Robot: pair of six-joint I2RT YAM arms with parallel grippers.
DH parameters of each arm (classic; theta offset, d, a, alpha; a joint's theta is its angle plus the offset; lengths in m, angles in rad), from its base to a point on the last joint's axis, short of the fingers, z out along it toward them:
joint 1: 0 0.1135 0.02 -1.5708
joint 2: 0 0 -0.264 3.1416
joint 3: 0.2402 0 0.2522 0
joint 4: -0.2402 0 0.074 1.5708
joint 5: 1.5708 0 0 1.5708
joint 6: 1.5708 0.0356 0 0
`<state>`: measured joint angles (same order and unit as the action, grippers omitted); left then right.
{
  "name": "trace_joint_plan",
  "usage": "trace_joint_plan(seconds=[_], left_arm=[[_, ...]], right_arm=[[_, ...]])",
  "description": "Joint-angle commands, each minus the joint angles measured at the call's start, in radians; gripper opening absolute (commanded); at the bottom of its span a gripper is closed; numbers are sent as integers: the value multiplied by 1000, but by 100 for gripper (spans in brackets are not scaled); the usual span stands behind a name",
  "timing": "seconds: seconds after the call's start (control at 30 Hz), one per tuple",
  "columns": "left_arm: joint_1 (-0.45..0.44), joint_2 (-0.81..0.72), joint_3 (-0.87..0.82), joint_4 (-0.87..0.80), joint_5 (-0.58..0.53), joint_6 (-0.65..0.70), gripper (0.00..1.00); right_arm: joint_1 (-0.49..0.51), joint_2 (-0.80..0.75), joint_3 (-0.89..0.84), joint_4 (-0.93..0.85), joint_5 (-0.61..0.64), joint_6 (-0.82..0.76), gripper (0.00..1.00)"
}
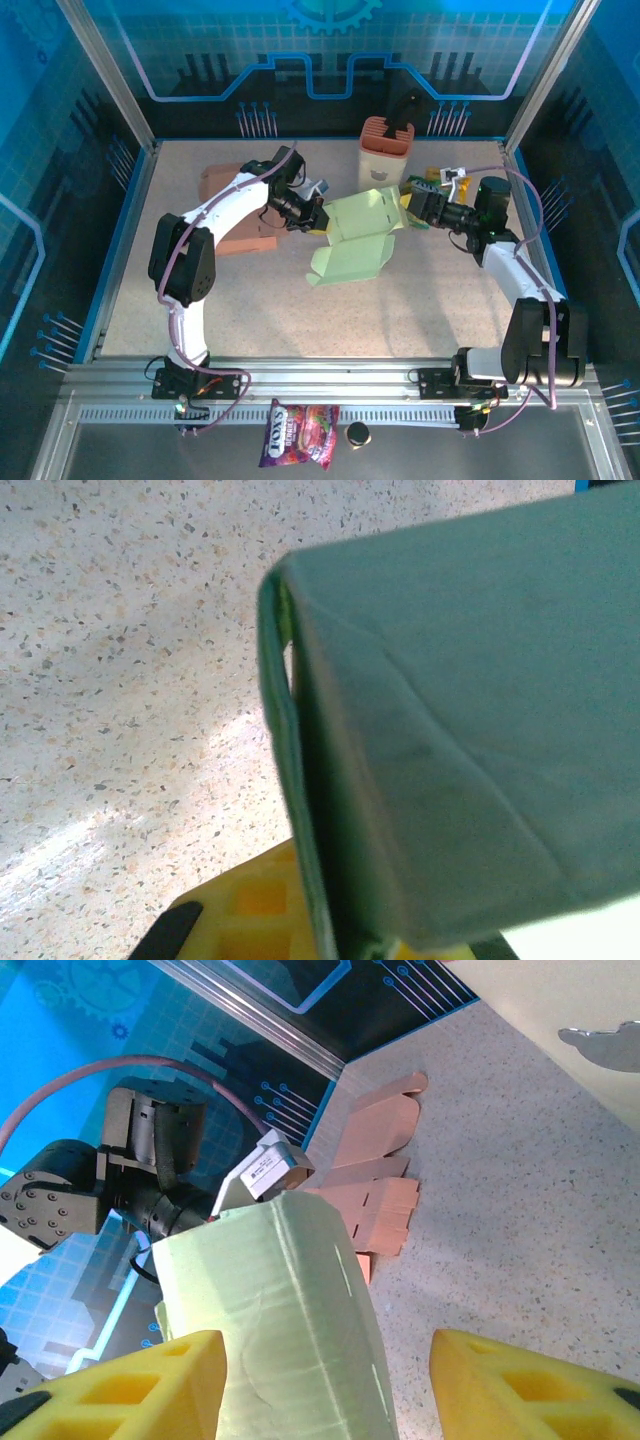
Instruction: Fold the paper box
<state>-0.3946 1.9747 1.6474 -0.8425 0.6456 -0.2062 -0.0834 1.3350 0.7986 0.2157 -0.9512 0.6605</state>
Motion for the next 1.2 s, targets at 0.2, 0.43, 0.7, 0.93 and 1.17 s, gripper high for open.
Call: trace_joint_plan(seconds=[0.2, 0.43, 0.7, 0.93, 1.17], left_arm=[[8, 6, 17, -32, 46, 21, 0], [8, 4, 17, -33, 39, 19, 0], [7, 0, 17, -46, 17, 14, 0], [4, -4, 23, -52, 6, 8, 0], [-1, -7, 24, -56, -3, 8, 0]], right_arm=[[63, 14, 61, -102, -17, -109, 57], [104, 23, 137, -228, 37, -205, 52], [171, 26, 211, -378, 97, -311, 50], [234, 43, 277, -548, 220, -423, 46], [301, 81, 368, -725, 489, -503, 44]])
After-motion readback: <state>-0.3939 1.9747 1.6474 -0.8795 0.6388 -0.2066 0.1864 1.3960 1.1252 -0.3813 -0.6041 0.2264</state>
